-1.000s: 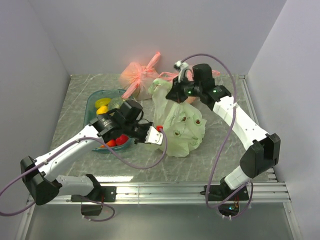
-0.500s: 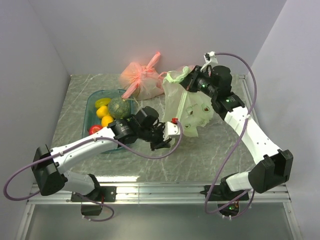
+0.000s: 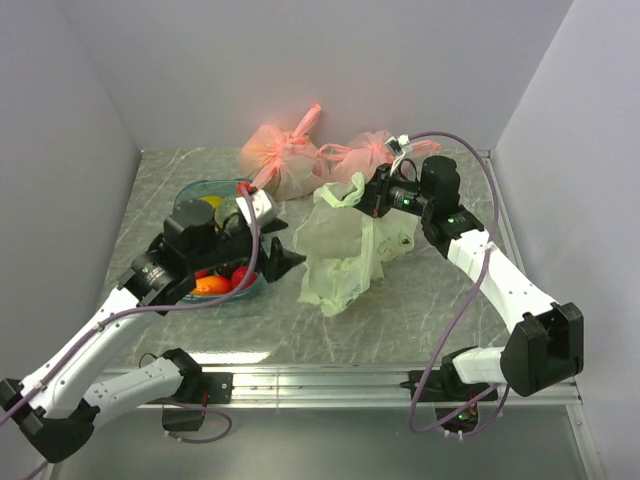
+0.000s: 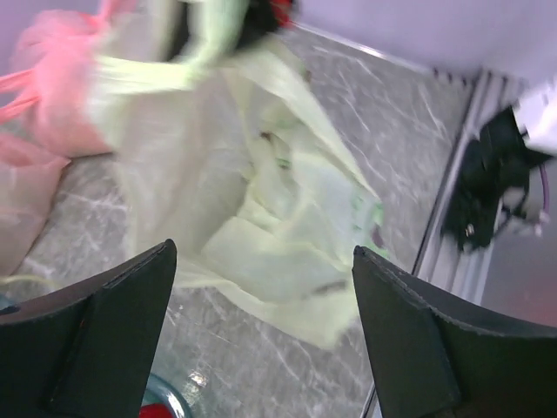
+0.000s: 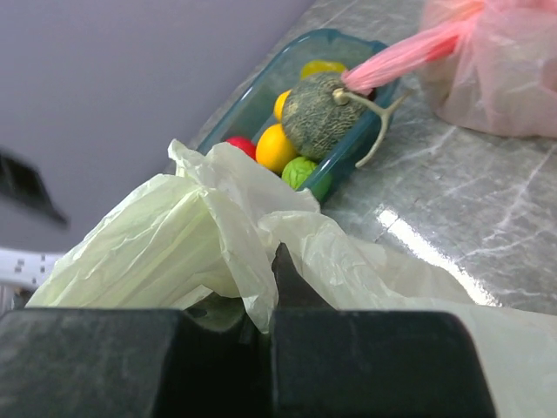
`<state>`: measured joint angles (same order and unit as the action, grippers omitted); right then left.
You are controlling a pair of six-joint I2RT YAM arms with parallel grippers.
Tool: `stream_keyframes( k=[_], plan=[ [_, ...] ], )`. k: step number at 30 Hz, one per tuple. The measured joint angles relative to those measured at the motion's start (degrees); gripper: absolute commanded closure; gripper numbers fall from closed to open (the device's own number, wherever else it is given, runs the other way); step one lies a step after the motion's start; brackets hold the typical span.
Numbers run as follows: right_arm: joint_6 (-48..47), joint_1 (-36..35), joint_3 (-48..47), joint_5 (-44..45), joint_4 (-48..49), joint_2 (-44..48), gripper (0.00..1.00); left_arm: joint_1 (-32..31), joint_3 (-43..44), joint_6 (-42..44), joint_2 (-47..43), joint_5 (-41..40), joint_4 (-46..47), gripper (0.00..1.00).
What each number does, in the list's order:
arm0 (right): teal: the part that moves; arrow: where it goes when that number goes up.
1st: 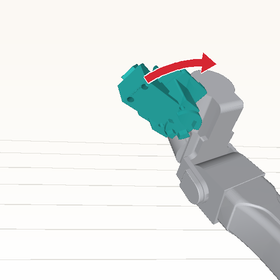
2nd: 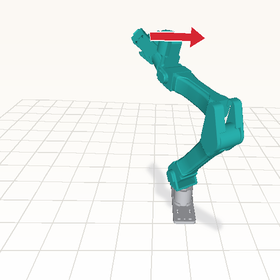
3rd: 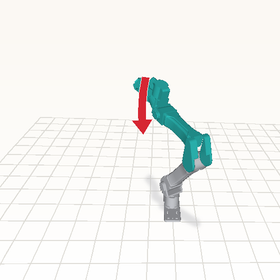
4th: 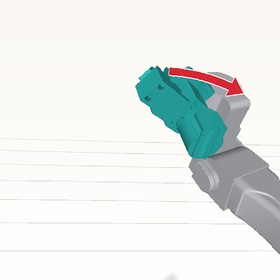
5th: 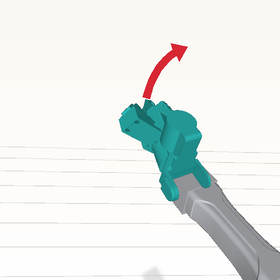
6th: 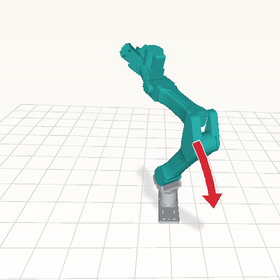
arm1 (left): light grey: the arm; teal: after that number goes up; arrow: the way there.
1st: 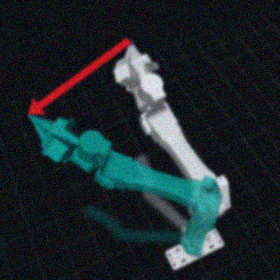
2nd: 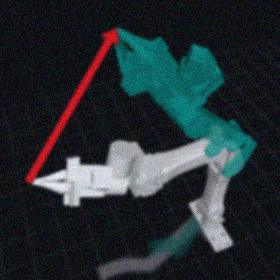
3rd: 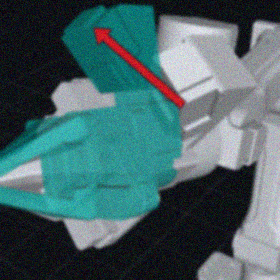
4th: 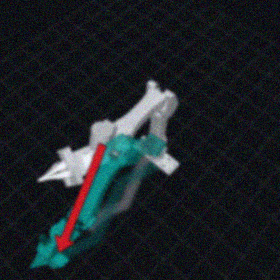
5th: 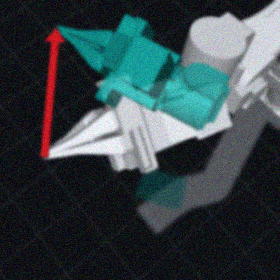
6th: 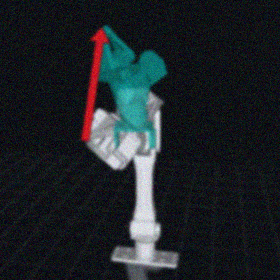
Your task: Place the fake fruits into the plastic bag and tie a complex knot
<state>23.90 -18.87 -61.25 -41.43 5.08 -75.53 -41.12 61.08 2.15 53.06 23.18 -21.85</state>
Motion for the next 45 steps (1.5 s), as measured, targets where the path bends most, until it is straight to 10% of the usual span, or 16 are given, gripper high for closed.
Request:
stream_keyframes(
  k=[11, 33, 41, 45],
  plan=[
    [-6.1, 0.0, 0.0, -4.8, -2.8, 1.8, 1.00, 20.1, 13.2, 13.7, 18.8, -4.9, -8.3, 0.36],
    [-6.6, 1.5, -0.6, -5.9, -5.2, 1.7, 1.00, 24.6, 29.8, 37.9, 57.4, -18.2, -12.5, 0.44],
    [-6.5, 1.9, -0.6, -6.4, -5.3, 1.7, 1.00, 24.6, 31.2, 38.9, 58.6, -18.7, -13.6, 0.99],
    [-5.8, 2.2, -0.6, -6.5, -5.2, 1.1, 1.00, 24.8, 32.1, 38.3, 58.5, -18.3, -14.7, 0.99]
  ],
)
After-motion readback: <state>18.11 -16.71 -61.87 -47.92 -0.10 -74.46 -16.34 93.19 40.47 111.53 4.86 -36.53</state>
